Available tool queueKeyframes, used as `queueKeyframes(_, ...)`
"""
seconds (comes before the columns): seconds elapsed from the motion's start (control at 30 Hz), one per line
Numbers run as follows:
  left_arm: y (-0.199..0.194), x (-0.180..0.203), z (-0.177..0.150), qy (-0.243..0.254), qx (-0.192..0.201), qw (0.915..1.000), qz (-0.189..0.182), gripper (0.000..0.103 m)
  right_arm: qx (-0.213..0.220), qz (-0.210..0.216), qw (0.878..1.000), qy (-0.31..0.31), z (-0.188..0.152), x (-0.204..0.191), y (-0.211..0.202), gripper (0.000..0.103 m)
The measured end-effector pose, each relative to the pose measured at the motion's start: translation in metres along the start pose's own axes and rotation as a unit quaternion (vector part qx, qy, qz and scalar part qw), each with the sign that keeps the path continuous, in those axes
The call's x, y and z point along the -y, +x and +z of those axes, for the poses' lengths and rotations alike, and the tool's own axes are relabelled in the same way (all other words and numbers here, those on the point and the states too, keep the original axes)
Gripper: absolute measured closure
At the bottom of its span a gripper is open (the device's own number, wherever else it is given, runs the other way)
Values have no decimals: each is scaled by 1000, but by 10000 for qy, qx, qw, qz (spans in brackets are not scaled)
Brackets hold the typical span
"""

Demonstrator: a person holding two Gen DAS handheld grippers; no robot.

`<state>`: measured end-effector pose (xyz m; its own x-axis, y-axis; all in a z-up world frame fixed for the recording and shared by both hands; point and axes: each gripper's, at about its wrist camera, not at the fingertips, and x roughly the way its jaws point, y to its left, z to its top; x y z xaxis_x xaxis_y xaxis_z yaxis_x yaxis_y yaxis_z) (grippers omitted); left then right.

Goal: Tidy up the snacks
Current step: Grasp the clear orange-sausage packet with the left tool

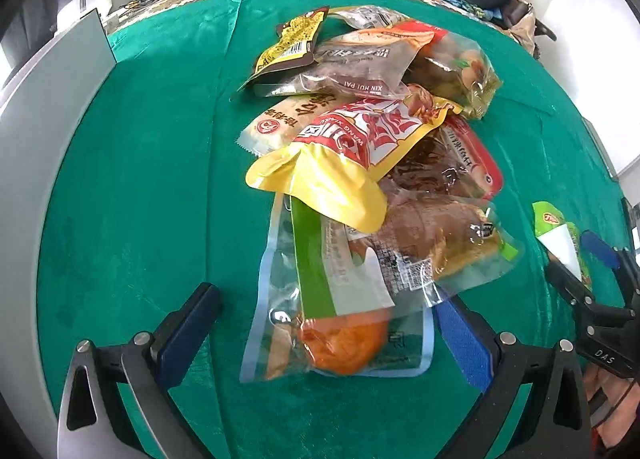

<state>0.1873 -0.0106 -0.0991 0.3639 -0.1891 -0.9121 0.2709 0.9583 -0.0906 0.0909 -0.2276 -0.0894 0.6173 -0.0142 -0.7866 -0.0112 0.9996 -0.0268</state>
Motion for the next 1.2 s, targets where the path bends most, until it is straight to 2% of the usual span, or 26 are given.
queueKeyframes(0.27, 6, 5, 3, 341, -28, 9992, 209, 0, 1, -4, 10000, -3, 0, 0, 1, 8)
queueKeyframes(1.0, 7, 6, 6, 363, 3, 9991, 227, 1, 3, -10, 10000, -2, 0, 0, 2, 8)
queueKeyframes(1.07, 5, 7, 4, 393, 46, 9990, 203, 6, 3, -9, 10000, -2, 0, 0, 2, 8)
queueKeyframes(1.17, -2, 13, -1, 598, 134, 9979, 210, 26, 3, -9, 10000, -2, 0, 0, 2, 8)
queueKeyframes(1.2, -4, 14, -3, 624, 120, 9976, 275, 28, 3, -9, 10000, -2, 0, 0, 2, 8)
